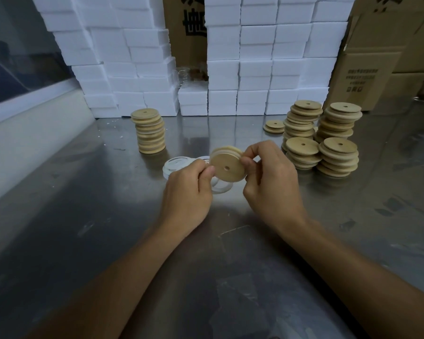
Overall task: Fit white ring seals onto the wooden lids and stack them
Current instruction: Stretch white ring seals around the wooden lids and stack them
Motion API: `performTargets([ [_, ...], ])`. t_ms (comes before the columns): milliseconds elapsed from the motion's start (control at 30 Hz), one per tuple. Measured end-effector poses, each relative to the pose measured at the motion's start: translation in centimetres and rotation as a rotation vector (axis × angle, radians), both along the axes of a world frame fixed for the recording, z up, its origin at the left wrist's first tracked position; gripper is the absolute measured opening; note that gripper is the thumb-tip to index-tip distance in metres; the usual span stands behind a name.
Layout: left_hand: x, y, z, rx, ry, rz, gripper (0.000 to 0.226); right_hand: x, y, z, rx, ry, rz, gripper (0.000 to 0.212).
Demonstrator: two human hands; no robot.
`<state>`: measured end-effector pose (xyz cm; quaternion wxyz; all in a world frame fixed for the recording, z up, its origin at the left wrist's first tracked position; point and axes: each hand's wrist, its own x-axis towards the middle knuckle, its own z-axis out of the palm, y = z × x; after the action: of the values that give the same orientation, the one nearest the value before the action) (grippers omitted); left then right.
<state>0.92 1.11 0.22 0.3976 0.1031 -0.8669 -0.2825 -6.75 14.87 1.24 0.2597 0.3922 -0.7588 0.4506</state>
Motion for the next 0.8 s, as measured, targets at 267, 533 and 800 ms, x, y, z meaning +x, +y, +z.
performTargets([
  [267,-0.1,-0.7,-0.3,0.139,0.154,-0.048,0.031,0.3,-0.1,0.0,-0.244,-0.686,0.212,0.01],
  [533,-0.9,-2.2,1.6,0.574,0.17,0.025,0.033,-0.2,0.0,0.0,-0.195,-0.825,0.194,0.017],
  [800,-4.4,-9.0,6.1,0.978,0.305,0.2,0.02,-0.5,-0.3,-0.2,-0.171,-0.857,0.198,0.017],
])
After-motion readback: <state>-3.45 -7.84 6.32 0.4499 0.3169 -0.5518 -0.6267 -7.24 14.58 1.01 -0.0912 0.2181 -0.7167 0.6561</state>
